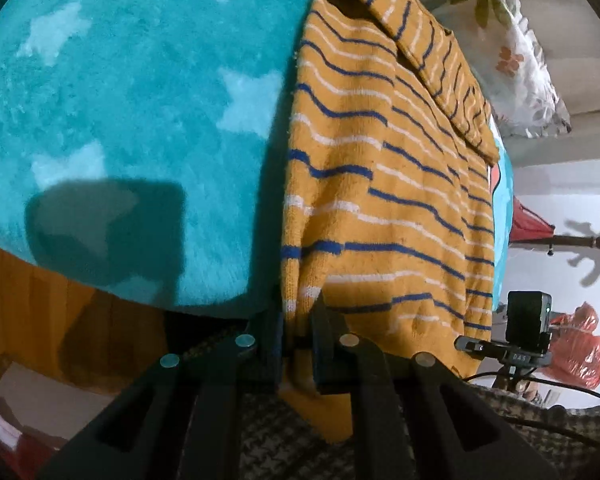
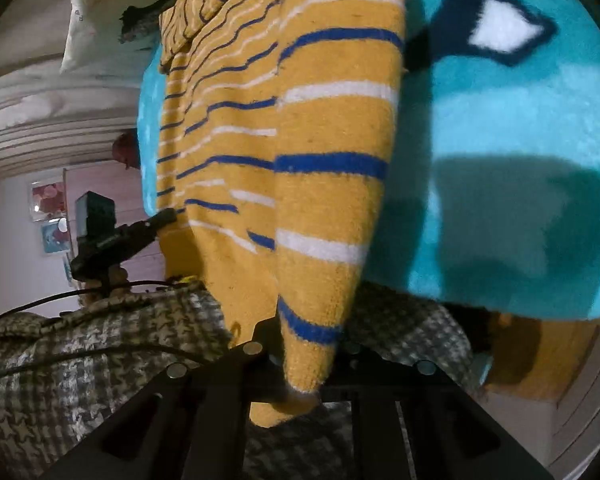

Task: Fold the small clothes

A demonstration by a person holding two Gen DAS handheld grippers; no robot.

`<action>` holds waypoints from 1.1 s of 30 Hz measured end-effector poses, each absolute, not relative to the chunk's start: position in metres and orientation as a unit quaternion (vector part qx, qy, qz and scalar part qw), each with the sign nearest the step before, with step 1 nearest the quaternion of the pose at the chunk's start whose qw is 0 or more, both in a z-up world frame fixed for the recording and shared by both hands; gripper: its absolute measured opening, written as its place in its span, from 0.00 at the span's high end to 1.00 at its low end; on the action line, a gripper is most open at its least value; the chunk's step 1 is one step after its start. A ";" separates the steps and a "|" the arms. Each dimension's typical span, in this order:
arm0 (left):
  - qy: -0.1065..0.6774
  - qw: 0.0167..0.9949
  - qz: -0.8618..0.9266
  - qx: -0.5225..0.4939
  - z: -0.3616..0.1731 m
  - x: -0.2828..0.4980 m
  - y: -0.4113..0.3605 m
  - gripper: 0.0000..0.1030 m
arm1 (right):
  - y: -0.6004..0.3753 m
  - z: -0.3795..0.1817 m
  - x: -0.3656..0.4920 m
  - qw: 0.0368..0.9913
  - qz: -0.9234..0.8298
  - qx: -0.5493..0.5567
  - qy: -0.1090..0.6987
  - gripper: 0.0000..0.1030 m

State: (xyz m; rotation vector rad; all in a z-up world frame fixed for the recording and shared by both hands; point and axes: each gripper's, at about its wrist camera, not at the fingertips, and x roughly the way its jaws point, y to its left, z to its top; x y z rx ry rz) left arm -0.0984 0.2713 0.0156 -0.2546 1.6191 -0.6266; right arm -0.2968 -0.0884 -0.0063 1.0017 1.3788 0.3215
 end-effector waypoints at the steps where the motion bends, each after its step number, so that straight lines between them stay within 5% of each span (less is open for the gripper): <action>1: 0.710 0.638 -0.276 -0.112 0.016 -0.097 0.272 0.90 | -0.090 -0.004 -0.292 0.649 0.144 0.438 0.605 0.91; 9: 0.678 0.657 -0.297 -0.144 0.046 -0.059 0.262 0.90 | -0.115 0.022 -0.263 0.679 0.165 0.438 0.566 0.91; 19: 0.604 0.713 -0.236 -0.267 0.045 0.096 0.191 0.84 | -0.225 0.055 -0.117 0.773 0.118 0.476 0.402 0.86; 21: 0.610 0.689 -0.222 -0.322 0.038 0.112 0.187 0.79 | -0.249 0.038 -0.099 0.767 0.075 0.498 0.397 0.79; 26: 0.562 0.728 -0.228 -0.319 0.076 0.124 0.197 0.39 | -0.271 0.019 -0.084 0.751 0.043 0.528 0.394 0.68; 33: 0.546 0.777 -0.234 -0.209 0.098 0.112 0.180 0.35 | -0.268 0.028 -0.068 0.758 0.055 0.520 0.389 0.59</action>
